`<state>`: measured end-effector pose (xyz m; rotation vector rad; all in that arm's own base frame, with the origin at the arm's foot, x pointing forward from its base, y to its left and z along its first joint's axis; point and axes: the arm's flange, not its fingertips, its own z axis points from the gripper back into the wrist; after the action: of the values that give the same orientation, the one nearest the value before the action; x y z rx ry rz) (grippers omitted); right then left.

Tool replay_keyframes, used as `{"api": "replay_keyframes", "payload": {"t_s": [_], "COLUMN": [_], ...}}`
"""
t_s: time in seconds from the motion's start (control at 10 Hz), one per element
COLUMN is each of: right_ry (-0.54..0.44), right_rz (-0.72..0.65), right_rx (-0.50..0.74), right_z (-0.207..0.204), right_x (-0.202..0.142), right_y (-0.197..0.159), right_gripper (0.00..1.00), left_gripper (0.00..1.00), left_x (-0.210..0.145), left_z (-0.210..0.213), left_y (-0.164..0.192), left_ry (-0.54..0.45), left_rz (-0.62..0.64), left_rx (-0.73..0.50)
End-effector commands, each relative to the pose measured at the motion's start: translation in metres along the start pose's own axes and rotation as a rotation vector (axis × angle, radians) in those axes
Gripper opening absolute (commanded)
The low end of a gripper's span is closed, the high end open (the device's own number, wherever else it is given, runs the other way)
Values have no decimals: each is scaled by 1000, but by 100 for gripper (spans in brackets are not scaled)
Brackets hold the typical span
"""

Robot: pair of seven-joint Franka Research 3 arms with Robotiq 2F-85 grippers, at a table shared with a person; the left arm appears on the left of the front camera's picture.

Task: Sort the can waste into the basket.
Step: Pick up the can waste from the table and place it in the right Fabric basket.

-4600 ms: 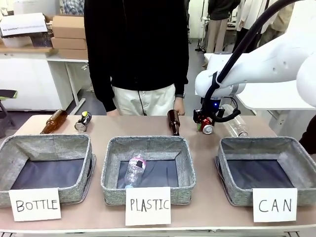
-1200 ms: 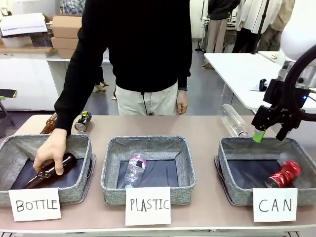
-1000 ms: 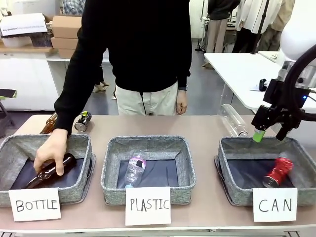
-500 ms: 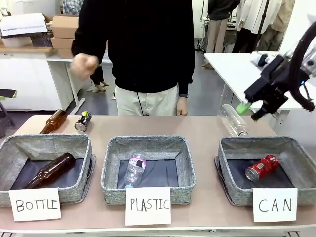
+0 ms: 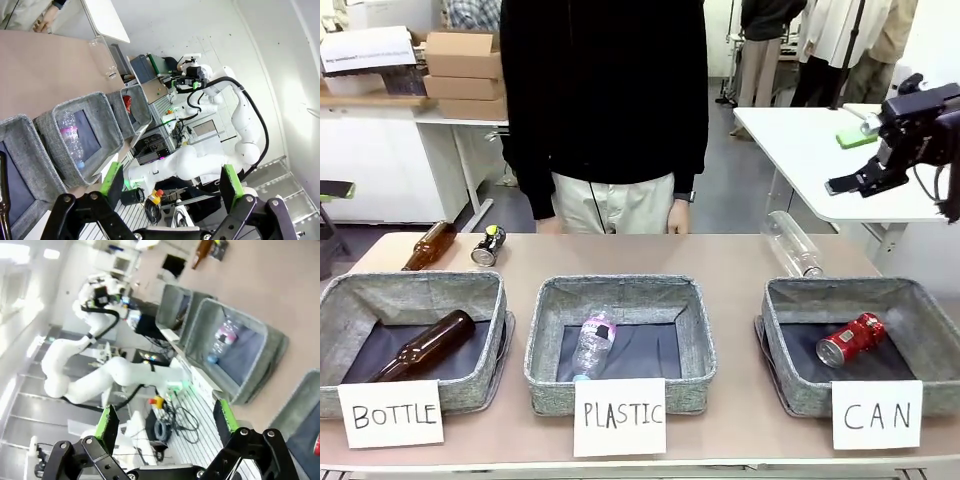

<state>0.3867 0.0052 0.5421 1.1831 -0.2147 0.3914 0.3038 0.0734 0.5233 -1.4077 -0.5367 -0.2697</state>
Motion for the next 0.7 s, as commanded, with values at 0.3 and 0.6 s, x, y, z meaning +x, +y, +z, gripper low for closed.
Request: {"api": "replay_keyframes", "payload": {"t_s": [0.3, 0.6], "right_ry": [52, 52], "right_rz": [11, 11], "right_rx": [-114, -114], "right_z": [-10, -10], "right_x": [1, 1], "right_y": [16, 16], "right_gripper": [100, 100], "left_gripper": [100, 100], "left_x": [0, 0], "left_z": [-1, -1], "left_y": [-1, -1], "left_ry": [-10, -10], "left_rz": [-20, -20], "left_rx": [-21, -21]}}
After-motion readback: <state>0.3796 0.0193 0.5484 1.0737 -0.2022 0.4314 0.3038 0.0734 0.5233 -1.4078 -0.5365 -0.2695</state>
